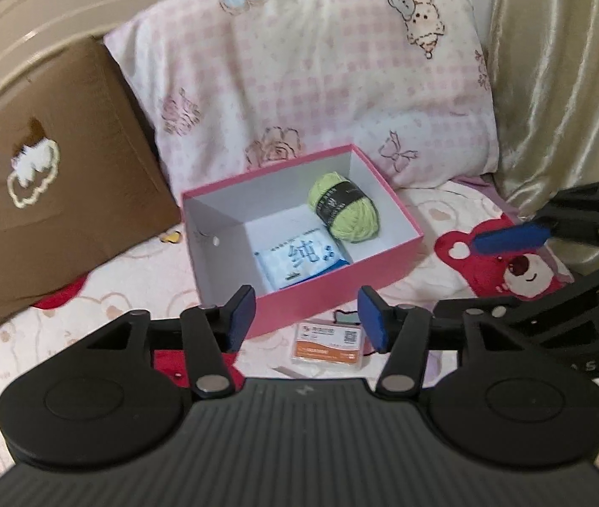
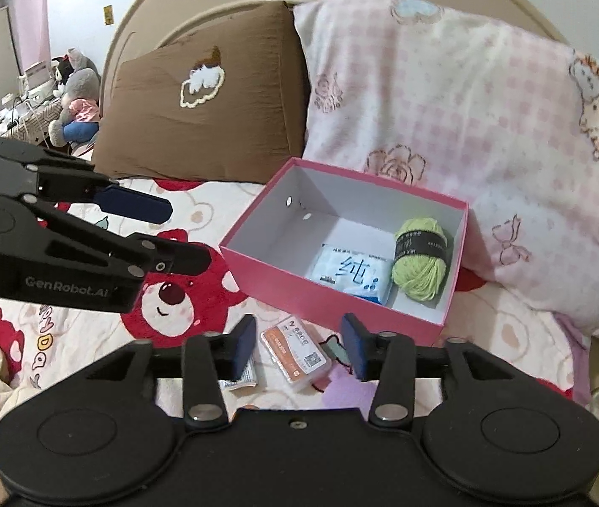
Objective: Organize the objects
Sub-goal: 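Withdraw the left tool from the box back over the blanket, then move the left tool toward the orange-white dental-floss box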
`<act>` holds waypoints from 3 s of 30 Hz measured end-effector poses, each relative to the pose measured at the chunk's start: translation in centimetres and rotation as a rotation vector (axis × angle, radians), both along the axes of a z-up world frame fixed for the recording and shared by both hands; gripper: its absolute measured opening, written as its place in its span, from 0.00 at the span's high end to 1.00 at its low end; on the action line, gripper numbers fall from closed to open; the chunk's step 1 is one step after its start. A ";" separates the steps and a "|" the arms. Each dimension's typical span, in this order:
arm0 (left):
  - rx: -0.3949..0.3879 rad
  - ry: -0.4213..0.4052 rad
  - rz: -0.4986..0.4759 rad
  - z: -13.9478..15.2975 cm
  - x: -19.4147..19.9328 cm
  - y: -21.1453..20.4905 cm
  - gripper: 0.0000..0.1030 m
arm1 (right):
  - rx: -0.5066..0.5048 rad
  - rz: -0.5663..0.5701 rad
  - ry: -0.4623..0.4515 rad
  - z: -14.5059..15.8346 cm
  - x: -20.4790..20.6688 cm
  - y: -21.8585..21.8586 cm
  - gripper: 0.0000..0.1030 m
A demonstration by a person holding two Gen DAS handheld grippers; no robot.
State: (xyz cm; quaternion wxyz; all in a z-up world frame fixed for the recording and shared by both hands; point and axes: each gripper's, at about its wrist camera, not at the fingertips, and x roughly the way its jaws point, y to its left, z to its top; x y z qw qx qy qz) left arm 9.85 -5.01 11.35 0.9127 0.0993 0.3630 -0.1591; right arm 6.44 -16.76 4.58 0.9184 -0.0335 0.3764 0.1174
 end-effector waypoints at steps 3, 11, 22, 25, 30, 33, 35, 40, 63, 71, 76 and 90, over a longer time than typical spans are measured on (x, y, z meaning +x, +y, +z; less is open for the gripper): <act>-0.002 0.005 0.003 0.0 -0.9 0.5 0.46 | -0.001 -0.025 -0.016 0.0 -0.9 0.1 0.22; -0.042 0.038 0.006 0.2 -2.8 2.0 0.38 | -0.047 -0.015 -0.049 0.3 -2.1 1.3 0.11; -0.043 0.014 -0.051 -0.6 -4.8 2.1 0.23 | -0.052 0.041 -0.100 -1.5 -4.5 2.1 0.10; -0.034 0.025 -0.069 -1.3 -5.1 2.1 0.20 | -0.049 0.061 -0.105 -2.3 -5.1 2.3 0.10; -0.033 0.051 -0.087 -2.9 -5.5 2.4 0.17 | -0.029 0.082 -0.096 -3.8 -5.8 2.4 0.10; -0.050 0.069 -0.088 -3.7 -5.5 2.9 0.17 | -0.040 0.082 -0.095 -4.7 -6.1 2.4 0.10; -0.058 0.077 -0.092 -4.4 -5.5 3.3 0.16 | -0.042 0.070 -0.084 -5.2 -6.0 2.3 0.10; -0.068 0.096 -0.095 -5.7 -5.2 4.2 0.16 | -0.032 0.022 -0.075 -6.1 -5.7 1.6 0.10; -0.216 0.154 -0.090 -12.1 -1.2 6.5 0.16 | 0.116 -0.070 0.015 -11.8 -3.6 0.6 0.10; -0.282 0.137 -0.082 -13.8 0.2 6.3 0.16 | 0.106 -0.051 0.045 -13.7 -1.8 1.6 0.11; -0.292 0.127 -0.089 -15.2 1.1 6.0 0.16 | 0.161 0.001 0.055 -14.4 -1.1 1.9 0.11; -0.317 0.103 -0.021 -16.8 5.1 5.8 0.16 | 0.226 -0.034 0.096 -17.7 3.7 1.7 0.11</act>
